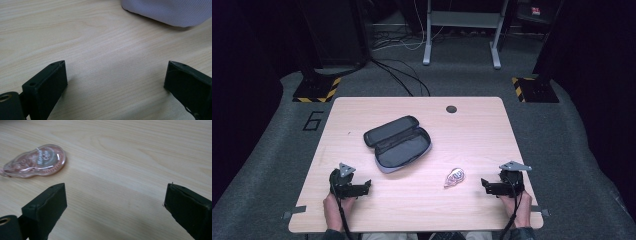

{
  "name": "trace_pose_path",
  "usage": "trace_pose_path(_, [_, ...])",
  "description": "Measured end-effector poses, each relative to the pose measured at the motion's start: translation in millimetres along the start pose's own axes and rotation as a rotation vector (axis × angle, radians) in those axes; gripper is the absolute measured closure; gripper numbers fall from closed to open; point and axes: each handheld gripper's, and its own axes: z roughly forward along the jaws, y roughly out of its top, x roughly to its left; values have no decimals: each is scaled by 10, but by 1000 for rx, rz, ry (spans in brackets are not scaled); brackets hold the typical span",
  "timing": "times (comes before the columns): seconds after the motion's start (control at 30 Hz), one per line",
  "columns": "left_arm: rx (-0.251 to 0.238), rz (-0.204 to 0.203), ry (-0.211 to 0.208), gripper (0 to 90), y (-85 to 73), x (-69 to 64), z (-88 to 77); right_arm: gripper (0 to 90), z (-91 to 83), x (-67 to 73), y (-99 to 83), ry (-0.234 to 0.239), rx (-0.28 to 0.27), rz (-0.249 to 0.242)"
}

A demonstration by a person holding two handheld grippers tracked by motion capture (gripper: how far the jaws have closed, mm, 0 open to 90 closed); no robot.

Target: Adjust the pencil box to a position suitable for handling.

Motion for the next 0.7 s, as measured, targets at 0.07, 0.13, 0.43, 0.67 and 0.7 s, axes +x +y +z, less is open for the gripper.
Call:
trace_pose_path(0.07, [0, 0, 0, 43, 0, 0, 0, 41, 3, 87, 53, 13, -11, 13])
trace_pose_path(0.13, [0, 0, 1, 43, 0, 0, 0, 45, 4, 104, 68, 19, -7, 6])
trace_pose_path(0.43, [0, 1, 0, 43, 0, 0, 0, 62, 93, 372, 212, 37, -6, -24])
trace_pose_path(0.67, [0, 0, 0, 43, 0, 0, 0, 50, 178, 545, 319, 38, 11, -29])
trace_pose_path(0.7, [0, 0, 0, 43, 0, -1, 0, 47, 202, 567, 337, 34, 13, -37])
